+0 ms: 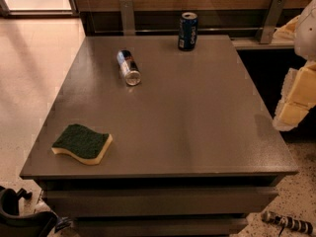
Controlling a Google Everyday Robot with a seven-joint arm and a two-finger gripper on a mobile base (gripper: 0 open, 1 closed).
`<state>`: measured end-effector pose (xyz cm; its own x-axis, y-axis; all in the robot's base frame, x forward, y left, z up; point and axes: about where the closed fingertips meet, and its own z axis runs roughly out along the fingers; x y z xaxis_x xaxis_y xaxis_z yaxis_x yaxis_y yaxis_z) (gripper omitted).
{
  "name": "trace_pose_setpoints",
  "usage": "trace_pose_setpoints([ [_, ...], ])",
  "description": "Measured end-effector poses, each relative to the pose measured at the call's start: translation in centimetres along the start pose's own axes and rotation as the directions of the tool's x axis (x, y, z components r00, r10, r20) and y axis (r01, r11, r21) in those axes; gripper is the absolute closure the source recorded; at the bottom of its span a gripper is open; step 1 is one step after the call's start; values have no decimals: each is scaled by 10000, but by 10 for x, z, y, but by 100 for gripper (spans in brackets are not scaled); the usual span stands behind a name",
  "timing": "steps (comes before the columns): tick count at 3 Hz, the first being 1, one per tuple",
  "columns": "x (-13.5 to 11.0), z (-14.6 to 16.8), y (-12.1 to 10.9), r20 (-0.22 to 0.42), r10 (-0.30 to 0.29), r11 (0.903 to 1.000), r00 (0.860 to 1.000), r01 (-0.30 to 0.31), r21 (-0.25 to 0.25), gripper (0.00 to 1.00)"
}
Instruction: Place redbull can upright
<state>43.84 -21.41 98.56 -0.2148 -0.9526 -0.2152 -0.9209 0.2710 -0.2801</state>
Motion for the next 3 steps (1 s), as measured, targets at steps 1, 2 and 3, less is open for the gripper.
trace_pose_setpoints([
  [1,0,0,0,1,0,10000,10000,0,2,0],
  [2,-6,4,-11,289,298,9995,9991,-300,60,0],
  [3,-23,14,-40,759,1137,9935,9906,-1132,-111,0],
])
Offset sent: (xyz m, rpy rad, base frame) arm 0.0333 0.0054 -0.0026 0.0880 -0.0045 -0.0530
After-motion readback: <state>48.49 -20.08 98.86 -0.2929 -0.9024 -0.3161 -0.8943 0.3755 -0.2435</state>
